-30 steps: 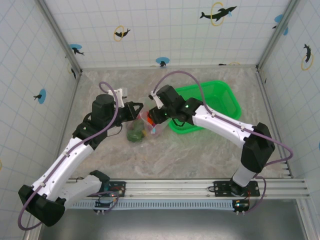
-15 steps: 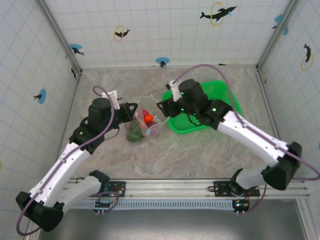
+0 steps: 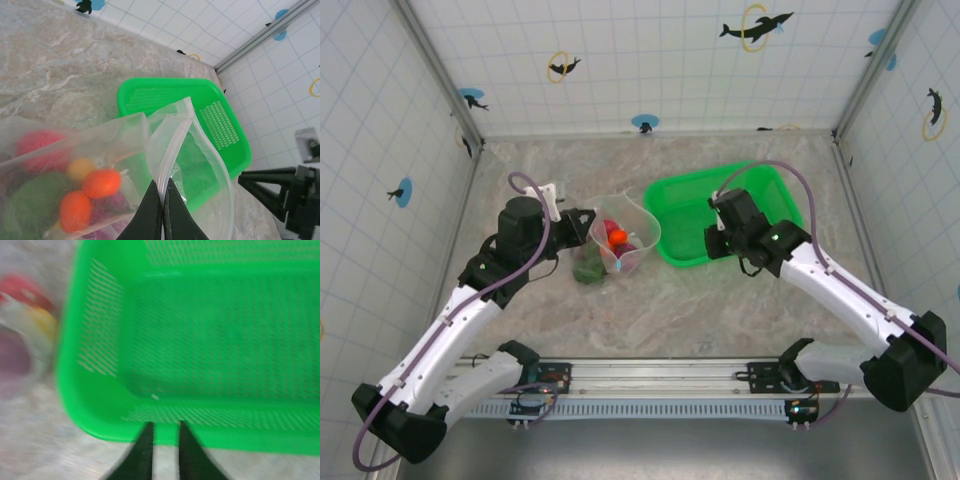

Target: Place the food in the zip-top bag and seal the zipper

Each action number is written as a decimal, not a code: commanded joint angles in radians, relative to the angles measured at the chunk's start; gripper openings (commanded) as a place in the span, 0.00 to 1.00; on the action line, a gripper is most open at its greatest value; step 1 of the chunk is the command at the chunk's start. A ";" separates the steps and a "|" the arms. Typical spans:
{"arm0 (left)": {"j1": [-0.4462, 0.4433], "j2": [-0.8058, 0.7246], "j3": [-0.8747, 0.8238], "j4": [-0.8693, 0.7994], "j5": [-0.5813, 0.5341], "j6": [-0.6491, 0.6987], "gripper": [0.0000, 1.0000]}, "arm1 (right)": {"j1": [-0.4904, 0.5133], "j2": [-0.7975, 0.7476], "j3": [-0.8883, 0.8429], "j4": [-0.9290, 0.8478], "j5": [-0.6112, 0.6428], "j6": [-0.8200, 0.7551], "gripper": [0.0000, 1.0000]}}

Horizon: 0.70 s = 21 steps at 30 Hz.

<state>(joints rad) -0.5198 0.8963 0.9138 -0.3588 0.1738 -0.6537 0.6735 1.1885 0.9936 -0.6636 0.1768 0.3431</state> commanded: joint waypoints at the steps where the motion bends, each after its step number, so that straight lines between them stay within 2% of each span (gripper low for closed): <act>1: 0.006 -0.013 0.013 -0.022 -0.007 0.026 0.00 | -0.012 -0.060 -0.116 -0.067 0.033 0.071 0.00; 6: 0.007 -0.005 0.017 -0.023 -0.004 0.032 0.00 | -0.019 -0.082 -0.227 -0.031 0.010 0.080 0.00; 11: 0.007 0.007 0.013 -0.011 0.004 0.031 0.00 | -0.111 -0.004 -0.265 0.096 -0.023 0.054 0.00; 15: 0.007 0.010 0.007 -0.006 0.010 0.032 0.00 | -0.163 0.129 -0.210 0.225 -0.086 0.046 0.01; 18: 0.007 0.009 0.002 -0.007 0.029 0.035 0.00 | -0.155 0.242 -0.123 0.293 -0.184 0.063 0.03; 21: 0.007 0.021 -0.001 -0.003 0.088 0.049 0.00 | -0.136 0.343 -0.026 0.344 -0.218 0.071 0.05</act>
<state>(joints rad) -0.5198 0.9066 0.9138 -0.3592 0.2035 -0.6426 0.5236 1.4799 0.8692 -0.4480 0.0322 0.4042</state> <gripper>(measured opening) 0.042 0.049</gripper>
